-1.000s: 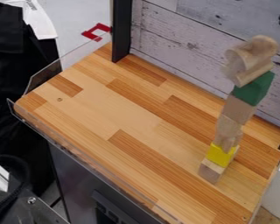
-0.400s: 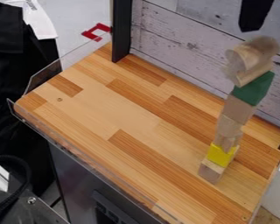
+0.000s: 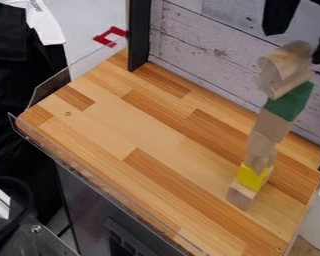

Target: Take off the thing and put the left side of the table

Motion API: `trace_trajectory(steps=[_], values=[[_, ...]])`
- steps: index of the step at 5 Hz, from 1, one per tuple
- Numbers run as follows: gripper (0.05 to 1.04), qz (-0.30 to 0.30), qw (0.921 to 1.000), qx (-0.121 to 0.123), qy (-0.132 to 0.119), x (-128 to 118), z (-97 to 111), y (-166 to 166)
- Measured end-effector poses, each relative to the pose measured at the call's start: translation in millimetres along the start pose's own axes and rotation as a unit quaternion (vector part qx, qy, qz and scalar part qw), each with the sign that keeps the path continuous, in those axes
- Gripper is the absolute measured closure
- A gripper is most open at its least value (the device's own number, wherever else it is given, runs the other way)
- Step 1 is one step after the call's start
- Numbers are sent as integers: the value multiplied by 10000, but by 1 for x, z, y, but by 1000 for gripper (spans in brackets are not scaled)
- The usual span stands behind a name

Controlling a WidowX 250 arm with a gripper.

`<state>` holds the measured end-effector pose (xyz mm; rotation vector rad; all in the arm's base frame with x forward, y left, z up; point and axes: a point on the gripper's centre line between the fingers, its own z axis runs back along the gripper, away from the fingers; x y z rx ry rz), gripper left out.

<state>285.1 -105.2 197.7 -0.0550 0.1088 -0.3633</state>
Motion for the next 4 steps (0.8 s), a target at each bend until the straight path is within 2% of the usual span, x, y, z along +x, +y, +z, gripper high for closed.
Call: trace_trajectory(steps=[1, 2, 4], values=[[85, 44, 10000, -21, -45, 1, 1, 4], [85, 45, 10000, -26, 31, -1, -6, 5], [85, -63, 9994, -15, 351, -4, -22, 2]])
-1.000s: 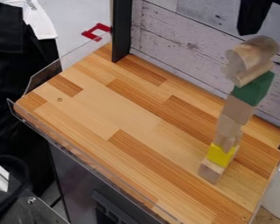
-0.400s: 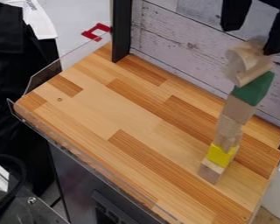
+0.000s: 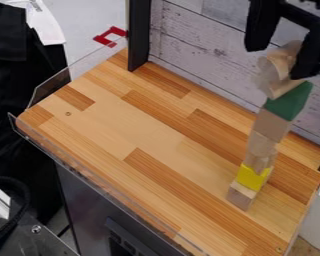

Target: Take off the thing and put the left side of the table

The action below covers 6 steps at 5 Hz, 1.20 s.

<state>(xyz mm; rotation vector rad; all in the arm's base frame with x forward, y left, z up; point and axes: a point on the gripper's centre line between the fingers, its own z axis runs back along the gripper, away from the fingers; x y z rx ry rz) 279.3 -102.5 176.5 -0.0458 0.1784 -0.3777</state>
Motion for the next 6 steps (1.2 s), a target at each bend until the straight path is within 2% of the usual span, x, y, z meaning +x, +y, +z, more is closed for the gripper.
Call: trace_trajectory(steps=[1, 2, 3, 4, 5, 6], values=[[135, 18, 10000, -18, 53, 1, -3, -1], [421, 17, 10000, -49, 43, 2, -4, -1], [487, 15, 10000, -65, 50, 2, -4, -2], [487, 18, 10000, -67, -19, 3, 4, -2], [488, 166, 9995, -115, -250, 7, 23, 7], [488, 774, 9957, -165, -480, 6, 35, 49]])
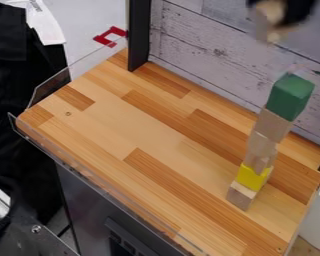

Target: Take off the thing and put the left side of the table

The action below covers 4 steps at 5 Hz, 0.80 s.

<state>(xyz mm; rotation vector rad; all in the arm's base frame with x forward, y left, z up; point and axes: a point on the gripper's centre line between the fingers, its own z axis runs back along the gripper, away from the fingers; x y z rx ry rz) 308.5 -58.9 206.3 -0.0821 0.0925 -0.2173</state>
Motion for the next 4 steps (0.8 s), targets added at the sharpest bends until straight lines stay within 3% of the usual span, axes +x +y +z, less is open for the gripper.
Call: trace_trajectory(steps=[1, 3, 4], values=[[488, 674, 9976, -94, -157, -1, -2, 45], [488, 1403, 9888, -494, 118, -19, -59, 102], [488, 1625, 9854, -435, 260, -23, -91, 115]])
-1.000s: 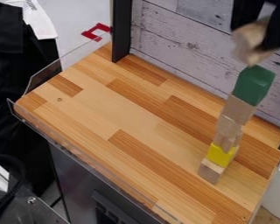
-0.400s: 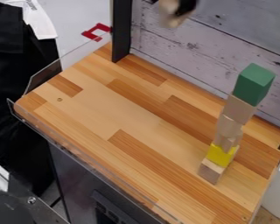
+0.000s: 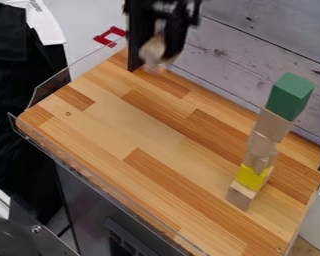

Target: Take off the thing and put the left side of the table

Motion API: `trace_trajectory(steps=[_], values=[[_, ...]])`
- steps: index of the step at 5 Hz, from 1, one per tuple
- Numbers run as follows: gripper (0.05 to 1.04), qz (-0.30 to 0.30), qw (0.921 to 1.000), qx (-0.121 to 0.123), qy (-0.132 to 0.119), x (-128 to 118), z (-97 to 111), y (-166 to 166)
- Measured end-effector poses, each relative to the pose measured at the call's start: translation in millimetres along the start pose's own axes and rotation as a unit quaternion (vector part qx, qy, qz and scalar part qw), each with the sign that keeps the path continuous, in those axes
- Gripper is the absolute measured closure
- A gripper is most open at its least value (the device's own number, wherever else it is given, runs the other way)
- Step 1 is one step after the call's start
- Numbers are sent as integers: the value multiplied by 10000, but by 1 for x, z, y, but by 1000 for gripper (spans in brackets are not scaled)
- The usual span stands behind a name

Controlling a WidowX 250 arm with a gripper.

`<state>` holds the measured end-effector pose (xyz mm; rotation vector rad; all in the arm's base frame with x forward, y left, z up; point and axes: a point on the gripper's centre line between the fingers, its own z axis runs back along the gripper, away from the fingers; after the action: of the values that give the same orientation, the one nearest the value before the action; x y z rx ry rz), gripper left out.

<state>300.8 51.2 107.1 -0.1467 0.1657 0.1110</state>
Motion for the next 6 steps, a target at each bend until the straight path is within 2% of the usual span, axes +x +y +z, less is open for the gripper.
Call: trace_trajectory(steps=[1, 2, 3, 4, 5, 6], values=[[488, 384, 9989, 249, 44, 5, -28, 16], [488, 804, 9955, 503, 81, 4, -46, 34], [488, 1025, 9935, 486, 106, 1, -59, 47], [488, 1097, 9918, 639, 132, -4, -65, 56], [488, 921, 9914, 897, 231, -8, -73, 59], [488, 676, 9898, 1142, 509, -10, -92, 61]])
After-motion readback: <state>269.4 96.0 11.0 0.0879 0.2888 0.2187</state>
